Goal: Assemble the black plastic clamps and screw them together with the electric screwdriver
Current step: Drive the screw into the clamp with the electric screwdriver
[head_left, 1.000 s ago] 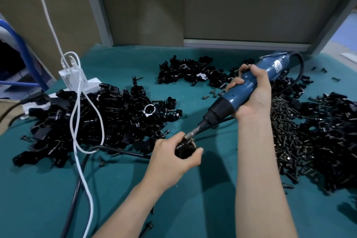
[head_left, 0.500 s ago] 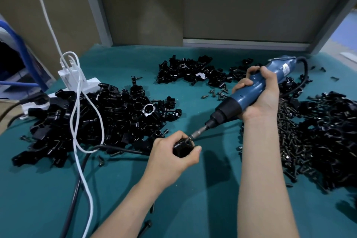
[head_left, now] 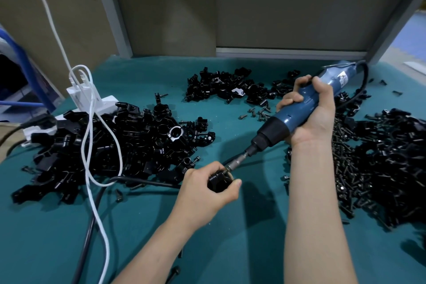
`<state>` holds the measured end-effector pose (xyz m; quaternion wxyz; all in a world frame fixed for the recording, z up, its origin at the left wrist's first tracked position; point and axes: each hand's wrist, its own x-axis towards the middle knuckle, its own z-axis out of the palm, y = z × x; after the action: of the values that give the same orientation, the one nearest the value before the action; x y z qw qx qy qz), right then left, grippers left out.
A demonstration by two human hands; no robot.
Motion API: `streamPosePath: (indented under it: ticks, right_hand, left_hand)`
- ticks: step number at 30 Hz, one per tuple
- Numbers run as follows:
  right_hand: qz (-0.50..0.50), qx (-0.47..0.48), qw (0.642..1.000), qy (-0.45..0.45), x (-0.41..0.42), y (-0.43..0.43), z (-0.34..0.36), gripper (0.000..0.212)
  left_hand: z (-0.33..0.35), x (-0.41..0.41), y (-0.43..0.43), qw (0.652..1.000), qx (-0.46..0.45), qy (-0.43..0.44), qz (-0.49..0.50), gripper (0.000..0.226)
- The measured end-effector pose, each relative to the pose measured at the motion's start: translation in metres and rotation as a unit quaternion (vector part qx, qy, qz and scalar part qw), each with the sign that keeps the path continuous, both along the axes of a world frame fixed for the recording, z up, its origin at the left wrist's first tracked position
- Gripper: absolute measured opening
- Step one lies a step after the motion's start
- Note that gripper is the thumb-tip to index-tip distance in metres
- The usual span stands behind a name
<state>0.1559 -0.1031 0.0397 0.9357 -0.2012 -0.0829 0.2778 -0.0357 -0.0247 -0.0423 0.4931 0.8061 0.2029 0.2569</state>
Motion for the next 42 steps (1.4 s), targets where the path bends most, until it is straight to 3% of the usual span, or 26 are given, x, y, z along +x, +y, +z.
streamPosePath:
  ticks: [42]
  right_hand:
    - [0.006,-0.011,1.0,-0.012,-0.011,0.01,0.005,0.011]
  left_hand:
    - [0.0,-0.002,0.0,0.999,-0.054,-0.008,-0.007,0.038]
